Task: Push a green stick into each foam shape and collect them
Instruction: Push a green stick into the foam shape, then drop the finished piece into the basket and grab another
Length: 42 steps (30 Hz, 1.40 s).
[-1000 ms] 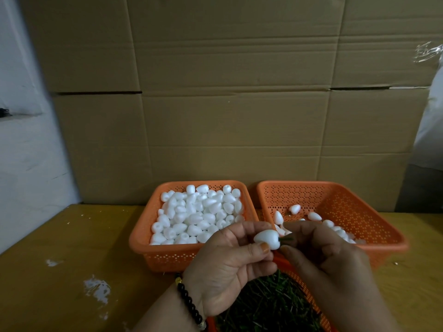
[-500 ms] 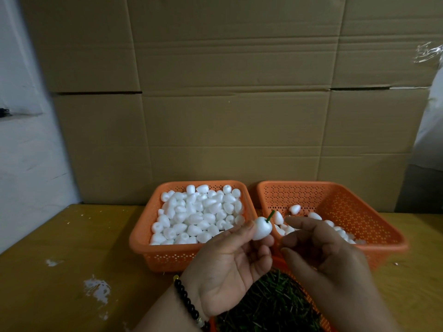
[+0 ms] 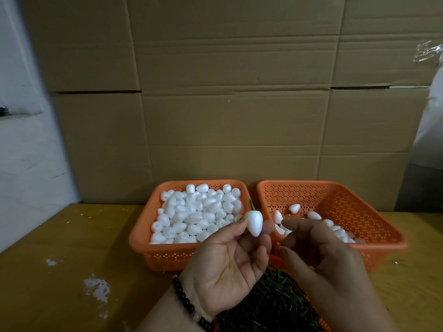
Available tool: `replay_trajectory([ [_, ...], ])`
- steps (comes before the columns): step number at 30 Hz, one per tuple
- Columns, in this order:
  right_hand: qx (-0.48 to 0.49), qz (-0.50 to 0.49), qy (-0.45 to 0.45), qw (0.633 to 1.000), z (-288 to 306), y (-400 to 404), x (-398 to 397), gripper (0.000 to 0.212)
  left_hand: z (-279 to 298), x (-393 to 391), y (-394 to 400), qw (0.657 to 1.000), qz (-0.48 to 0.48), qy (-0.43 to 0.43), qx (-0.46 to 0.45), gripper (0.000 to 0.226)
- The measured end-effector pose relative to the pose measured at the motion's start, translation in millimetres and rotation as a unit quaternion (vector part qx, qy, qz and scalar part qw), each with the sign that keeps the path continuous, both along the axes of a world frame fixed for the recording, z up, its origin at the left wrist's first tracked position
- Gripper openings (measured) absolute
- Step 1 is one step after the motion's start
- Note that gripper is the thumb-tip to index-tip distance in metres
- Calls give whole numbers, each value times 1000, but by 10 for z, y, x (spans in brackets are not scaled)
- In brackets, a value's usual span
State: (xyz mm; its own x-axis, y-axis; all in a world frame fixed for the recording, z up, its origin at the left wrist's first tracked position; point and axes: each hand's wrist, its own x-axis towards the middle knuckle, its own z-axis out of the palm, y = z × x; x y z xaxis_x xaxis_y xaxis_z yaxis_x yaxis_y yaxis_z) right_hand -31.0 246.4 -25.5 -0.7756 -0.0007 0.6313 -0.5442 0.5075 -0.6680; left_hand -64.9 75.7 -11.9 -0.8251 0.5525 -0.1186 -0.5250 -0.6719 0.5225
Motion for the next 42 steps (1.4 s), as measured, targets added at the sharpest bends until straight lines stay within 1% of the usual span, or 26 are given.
replay_trajectory([
  [3,-10,15,9,1000,4,-19,5,48,-42,5,30,998,16,34,-56,21],
  [6,1,26,35,999,12,-29,8,57,-75,13,54,994,21,59,-89,25],
  [8,25,22,57,998,12,-16,2,57,-84,26,71,992,19,77,-98,28],
  [10,66,0,87,994,11,-9,-6,56,-89,36,81,990,16,96,-105,33],
  [12,112,-31,118,986,6,-11,-8,52,-97,45,85,986,16,118,-116,44],
  [14,143,-55,134,979,-9,-24,-10,50,-98,60,91,981,17,145,-130,44],
  [17,149,-63,145,976,-41,-32,-24,48,-102,94,112,974,19,166,-154,27],
  [18,151,-67,149,975,-44,-32,-31,44,-107,103,125,973,21,165,-160,28],
  [20,153,-70,151,974,-50,-22,-46,40,-124,111,156,972,28,158,-171,42],
  [22,153,-64,145,975,-66,-7,-60,40,-128,117,172,972,35,145,-179,56],
  [23,152,-60,139,977,-65,-1,-62,37,-120,119,172,972,36,143,-181,58],
  [26,141,-71,124,980,-48,47,-88,21,-94,127,153,965,40,159,-207,52],
  [29,151,-130,102,975,-42,149,-158,19,-95,129,156,961,54,139,-234,49],
  [31,180,-188,80,962,-59,239,-216,20,-92,136,168,959,50,128,-247,43],
  [35,245,-288,4,926,-105,413,-323,19,-96,132,163,946,55,139,-288,34],
  [40,322,-329,-54,886,-171,498,-371,16,-80,109,134,933,66,167,-313,24],
  [42,352,-337,-76,870,-163,481,-362,20,-55,105,110,924,76,182,-326,22],
])
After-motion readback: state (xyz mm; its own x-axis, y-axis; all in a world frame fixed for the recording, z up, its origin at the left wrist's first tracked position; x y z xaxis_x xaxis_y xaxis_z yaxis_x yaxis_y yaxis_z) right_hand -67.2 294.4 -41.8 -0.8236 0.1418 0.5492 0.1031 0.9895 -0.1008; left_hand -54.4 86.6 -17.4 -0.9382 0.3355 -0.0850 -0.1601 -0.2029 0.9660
